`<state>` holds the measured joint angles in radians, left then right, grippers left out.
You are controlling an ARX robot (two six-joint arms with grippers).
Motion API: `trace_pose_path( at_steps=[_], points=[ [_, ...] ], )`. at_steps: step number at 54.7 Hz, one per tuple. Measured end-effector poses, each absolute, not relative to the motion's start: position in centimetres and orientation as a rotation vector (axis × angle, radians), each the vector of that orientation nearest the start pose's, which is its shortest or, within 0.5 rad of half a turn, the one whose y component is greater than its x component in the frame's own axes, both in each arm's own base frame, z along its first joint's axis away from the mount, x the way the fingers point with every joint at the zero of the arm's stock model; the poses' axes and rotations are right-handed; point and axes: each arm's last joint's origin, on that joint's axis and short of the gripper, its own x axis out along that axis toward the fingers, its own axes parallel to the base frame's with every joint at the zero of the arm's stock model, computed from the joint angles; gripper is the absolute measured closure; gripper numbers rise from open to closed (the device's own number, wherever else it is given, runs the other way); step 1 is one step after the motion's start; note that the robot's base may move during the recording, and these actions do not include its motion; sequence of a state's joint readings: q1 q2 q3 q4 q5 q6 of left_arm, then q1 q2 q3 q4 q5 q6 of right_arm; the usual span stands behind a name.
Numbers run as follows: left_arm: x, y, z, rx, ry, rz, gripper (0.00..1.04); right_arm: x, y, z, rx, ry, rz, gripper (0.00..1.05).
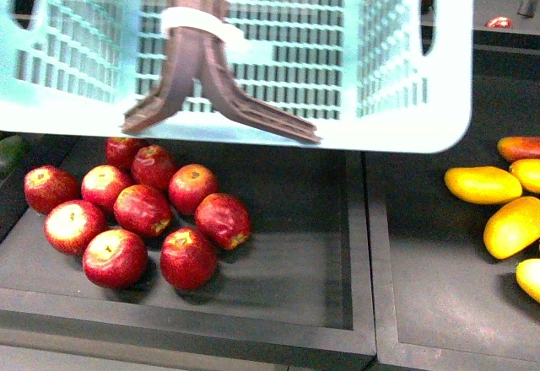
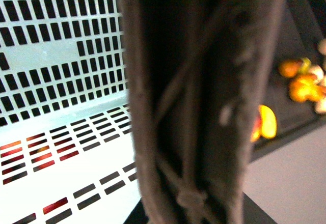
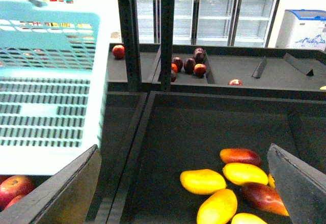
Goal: Pick mango and avocado into basket
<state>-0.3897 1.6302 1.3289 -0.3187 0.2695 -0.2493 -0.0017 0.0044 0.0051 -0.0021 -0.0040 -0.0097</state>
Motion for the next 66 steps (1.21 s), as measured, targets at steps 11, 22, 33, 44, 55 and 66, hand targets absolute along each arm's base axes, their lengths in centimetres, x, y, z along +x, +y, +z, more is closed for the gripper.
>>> trace_pose_path(
  at_steps=[11,22,33,44,55,66],
  points=[
    [34.8,-18.3,28.3,-0.176,0.770,-0.662,0.98,9.8,0.0,16.5,-0.010,0.001,0.002,0.08],
    [35.0,-18.9,29.4,-0.190,0.732,-0.678,0.98,9.8,0.0,16.5,-0.010,0.001,0.002,0.08],
    [34.2,-18.9,30.5,-0.188,0.713,-0.681,0.98,9.8,0.0,16.5,-0.010,0.001,0.002,0.08],
    [34.1,-18.9,30.8,-0.189,0.704,-0.684,0.98,9.8,0.0,16.5,-0.010,0.001,0.002,0.08],
    [34.1,-18.9,30.8,-0.187,0.703,-0.676,0.98,10.0,-0.1,16.5,0.123,0.067,0.011,0.08],
    [34.1,-18.9,30.9,-0.188,0.702,-0.679,0.98,12.6,-3.3,21.3,0.211,0.054,-0.077,0.08]
  ],
)
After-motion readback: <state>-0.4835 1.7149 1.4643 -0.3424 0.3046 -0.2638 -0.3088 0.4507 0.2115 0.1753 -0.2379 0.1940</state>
